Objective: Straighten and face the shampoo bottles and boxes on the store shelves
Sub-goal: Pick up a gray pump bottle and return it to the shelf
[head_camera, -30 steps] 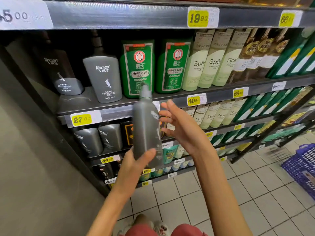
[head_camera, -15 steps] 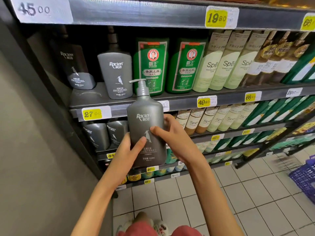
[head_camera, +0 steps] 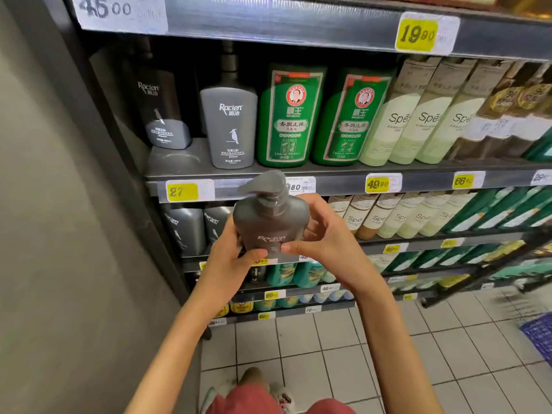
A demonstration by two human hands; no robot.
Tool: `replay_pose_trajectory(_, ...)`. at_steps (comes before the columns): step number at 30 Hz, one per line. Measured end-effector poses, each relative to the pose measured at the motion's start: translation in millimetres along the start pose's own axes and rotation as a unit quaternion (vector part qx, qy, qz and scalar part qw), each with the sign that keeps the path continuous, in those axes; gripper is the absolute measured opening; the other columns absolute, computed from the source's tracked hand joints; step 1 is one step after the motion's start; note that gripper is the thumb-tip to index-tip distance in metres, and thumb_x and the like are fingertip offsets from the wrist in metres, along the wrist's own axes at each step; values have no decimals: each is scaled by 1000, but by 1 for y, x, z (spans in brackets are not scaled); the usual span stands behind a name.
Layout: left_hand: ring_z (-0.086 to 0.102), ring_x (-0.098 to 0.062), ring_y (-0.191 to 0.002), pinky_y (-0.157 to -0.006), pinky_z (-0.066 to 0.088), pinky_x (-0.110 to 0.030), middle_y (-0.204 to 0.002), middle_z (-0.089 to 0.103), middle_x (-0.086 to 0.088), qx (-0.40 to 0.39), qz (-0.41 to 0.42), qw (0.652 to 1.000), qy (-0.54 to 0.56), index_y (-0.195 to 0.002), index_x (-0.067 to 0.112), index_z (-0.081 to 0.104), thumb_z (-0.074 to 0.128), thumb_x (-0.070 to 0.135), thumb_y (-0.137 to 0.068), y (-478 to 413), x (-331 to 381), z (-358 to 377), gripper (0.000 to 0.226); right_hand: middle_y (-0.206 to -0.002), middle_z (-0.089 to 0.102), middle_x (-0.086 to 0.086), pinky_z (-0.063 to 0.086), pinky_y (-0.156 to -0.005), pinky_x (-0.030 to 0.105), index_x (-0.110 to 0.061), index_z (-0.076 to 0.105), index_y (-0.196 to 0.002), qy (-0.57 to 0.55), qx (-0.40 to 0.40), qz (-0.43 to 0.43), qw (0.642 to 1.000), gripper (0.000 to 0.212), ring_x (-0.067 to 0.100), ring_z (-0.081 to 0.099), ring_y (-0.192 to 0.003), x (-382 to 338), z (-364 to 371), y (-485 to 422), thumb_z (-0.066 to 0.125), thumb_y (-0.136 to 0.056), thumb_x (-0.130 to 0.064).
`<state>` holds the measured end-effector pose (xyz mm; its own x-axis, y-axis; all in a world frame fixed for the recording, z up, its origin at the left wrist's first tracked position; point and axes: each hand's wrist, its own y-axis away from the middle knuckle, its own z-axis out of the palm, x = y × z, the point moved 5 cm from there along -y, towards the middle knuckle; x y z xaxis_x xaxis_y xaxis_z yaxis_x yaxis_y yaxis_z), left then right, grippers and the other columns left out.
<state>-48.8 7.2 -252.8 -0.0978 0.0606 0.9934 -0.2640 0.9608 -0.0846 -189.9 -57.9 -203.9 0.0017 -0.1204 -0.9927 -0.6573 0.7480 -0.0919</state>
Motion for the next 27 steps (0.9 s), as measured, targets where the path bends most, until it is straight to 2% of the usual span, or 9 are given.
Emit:
replay_pose_trajectory(4,62,0,-99,-78,47,-11,-99,68,18,7,-13,999,31,-110,30,50,61,-12,-79,8,4,2,53,-114,66,-1,50,-95,32,-26,51,-119,3,-38,36,999,53,15,64,-106,7,1,2,71,-79,1)
replay_pose_trajectory(6,64,-6,-98,-72,48,-10,-99,69,11,-6,-42,999,26,-105,27,54,69,8,-78,10,10,1,36,-111,69,-3,52,-90,26,-25,52,-121,-3,-60,76,995,42,12,64,-106,10,-1,4,65,-86,-6)
replay_pose_trajectory(8,65,-13,-97,-69,50,-12,-100,70,4,-28,-96,995,28,-105,18,60,67,35,-70,13,14,0,39,-95,73,-6,53,-74,18,-18,59,-114,8,-57,123,991,25,8,68,-92,11,-1,5,61,-90,-20)
replay_pose_trajectory(10,66,-18,-98,-74,52,-21,-102,72,-2,-66,-162,981,78,-109,14,63,60,48,-70,16,17,6,52,-76,73,-5,51,-56,14,-9,66,-100,-2,-34,191,981,28,7,69,-71,14,0,5,61,-88,-35)
replay_pose_trajectory(13,66,-19,-100,-86,50,-33,-107,71,-5,-93,-238,957,135,-111,14,66,57,52,-69,21,20,14,57,-63,71,0,50,-45,17,-7,65,-85,-56,7,271,961,31,8,66,-53,18,2,5,64,-85,-38)
replay_pose_trajectory(15,67,-18,-95,-81,52,-31,-104,72,-5,-94,-262,953,118,-107,13,67,57,53,-67,22,19,15,57,-62,71,1,50,-43,18,-7,64,-85,-59,9,282,958,30,9,66,-51,19,4,6,65,-86,-37)
replay_pose_trajectory(18,69,-15,-87,-63,56,-24,-102,72,-6,-109,-257,954,111,-108,10,65,59,48,-67,25,21,14,56,-74,73,2,52,-48,19,-7,65,-95,-41,-4,265,963,33,10,69,-60,17,5,5,63,-87,-38)
replay_pose_trajectory(23,65,-13,-98,-80,54,-29,-108,68,-1,-38,-134,990,-10,-119,19,53,76,9,-69,21,27,-16,56,-108,68,-19,55,-77,20,-39,46,-125,-11,-101,146,984,41,2,64,-102,10,15,1,62,-89,-26)
replay_pose_trajectory(27,68,-5,-85,-67,52,-14,-95,71,6,39,-74,997,-2,-109,22,56,68,-7,-75,15,30,-53,47,-118,63,-17,50,-91,21,-38,41,-132,-30,-102,65,992,54,3,58,-113,4,50,-22,63,-89,-13)
